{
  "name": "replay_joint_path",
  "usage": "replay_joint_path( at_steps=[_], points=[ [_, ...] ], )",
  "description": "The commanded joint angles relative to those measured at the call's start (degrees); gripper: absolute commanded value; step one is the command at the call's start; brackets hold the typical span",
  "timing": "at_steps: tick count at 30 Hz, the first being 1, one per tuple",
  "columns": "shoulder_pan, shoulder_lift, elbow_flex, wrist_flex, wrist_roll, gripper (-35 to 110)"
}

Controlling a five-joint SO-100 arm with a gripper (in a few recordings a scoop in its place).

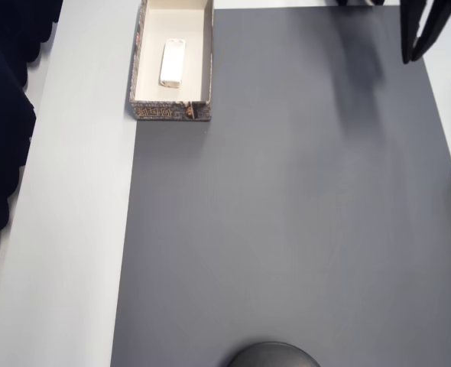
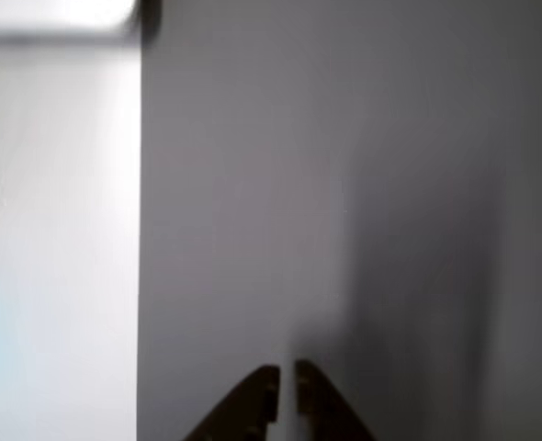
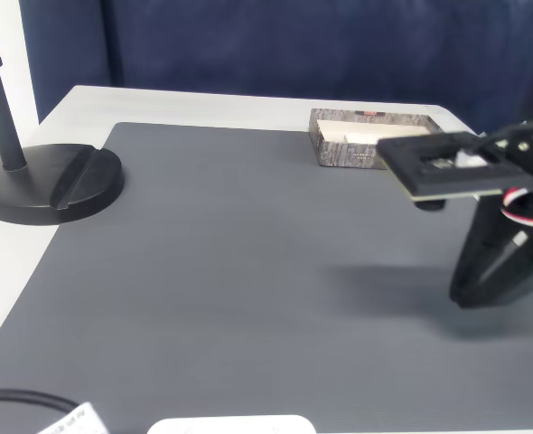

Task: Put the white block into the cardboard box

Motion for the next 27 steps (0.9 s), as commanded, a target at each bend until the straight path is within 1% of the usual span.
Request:
replay_joint_path(
  at_steps=[1,5,9,14,20,27],
  points=[
    [-0.18,7.56,6.06,-1.32,-0.44,-2],
    [0.88,16.52,13.18,-1.32,-0.26,-2],
    [4.92,24.35,18.11,-0.53,4.04,-2],
    [6.86,33.49,21.71,4.83,4.48,-2],
    [7.12,36.83,24.08,5.71,3.60,-2],
    [9.40,43.33,27.16,5.71,6.42,-2]
  ],
)
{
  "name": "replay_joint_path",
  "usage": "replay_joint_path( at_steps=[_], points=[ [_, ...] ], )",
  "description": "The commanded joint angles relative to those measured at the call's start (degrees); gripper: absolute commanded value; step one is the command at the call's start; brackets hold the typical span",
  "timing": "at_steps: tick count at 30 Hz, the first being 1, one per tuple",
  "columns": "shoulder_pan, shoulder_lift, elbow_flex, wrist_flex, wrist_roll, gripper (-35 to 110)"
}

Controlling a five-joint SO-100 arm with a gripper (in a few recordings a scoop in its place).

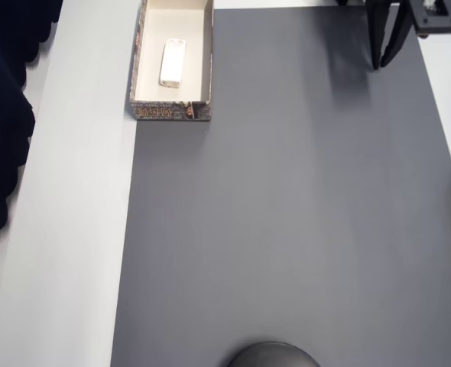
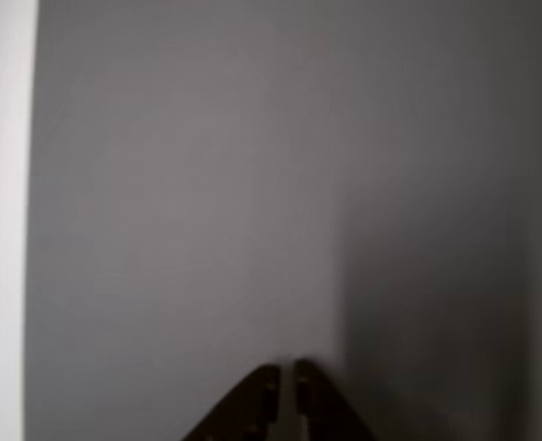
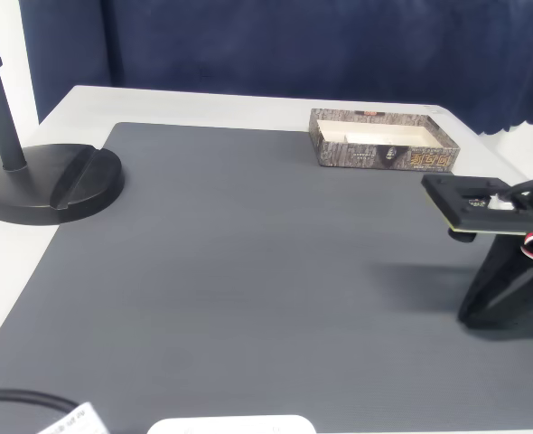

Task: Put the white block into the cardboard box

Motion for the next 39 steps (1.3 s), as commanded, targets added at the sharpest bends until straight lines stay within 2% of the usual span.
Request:
replay_joint_path(
  at_steps=[1,11,20,39],
  points=[
    [1.67,3.69,0.35,0.26,2.81,-2],
    [3.43,6.77,1.05,0.35,5.71,-2],
    [3.69,6.86,1.76,0.62,2.29,-2],
    [3.69,6.86,1.76,0.62,2.02,-2]
  ],
)
